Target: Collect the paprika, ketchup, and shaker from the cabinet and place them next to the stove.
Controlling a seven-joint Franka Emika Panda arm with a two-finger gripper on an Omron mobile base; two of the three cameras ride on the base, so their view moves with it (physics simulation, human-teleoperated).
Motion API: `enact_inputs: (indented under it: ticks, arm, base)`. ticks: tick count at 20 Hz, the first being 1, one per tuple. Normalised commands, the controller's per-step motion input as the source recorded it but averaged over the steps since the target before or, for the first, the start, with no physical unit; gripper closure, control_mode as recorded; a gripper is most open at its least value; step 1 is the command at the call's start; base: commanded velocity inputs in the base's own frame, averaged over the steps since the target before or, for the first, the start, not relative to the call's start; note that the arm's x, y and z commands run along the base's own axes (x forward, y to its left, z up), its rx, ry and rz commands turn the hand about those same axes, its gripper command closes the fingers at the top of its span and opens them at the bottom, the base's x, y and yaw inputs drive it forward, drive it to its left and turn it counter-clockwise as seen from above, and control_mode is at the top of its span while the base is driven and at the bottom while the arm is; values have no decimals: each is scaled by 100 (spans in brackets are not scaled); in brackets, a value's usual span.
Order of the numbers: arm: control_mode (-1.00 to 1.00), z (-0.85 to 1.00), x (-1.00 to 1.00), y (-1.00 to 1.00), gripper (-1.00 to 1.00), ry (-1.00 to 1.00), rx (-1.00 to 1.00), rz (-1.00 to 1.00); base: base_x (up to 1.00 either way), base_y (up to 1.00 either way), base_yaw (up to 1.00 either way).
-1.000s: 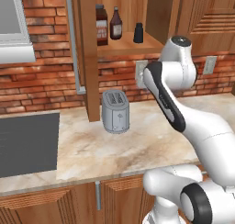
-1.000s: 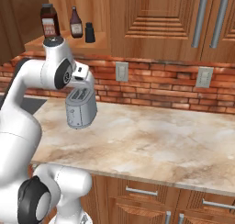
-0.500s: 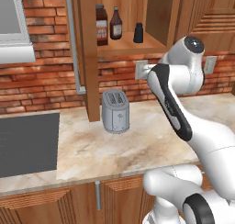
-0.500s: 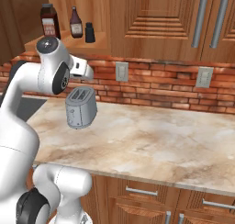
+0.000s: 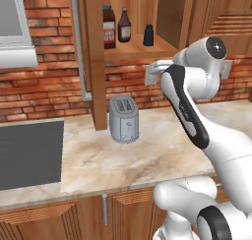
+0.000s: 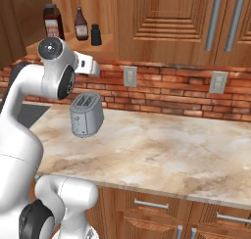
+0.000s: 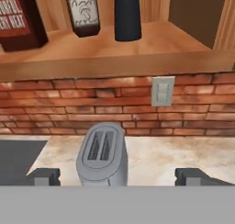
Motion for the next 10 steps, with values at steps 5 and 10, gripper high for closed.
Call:
enact_inputs:
  ticks: [5,10]
  arm:
    - [-100,29,26,3,-100,-13,4,3]
    - [-100,34,23,29,-100,-20,5,5]
  base:
    - [0,0,0]
    - [0,0,0]
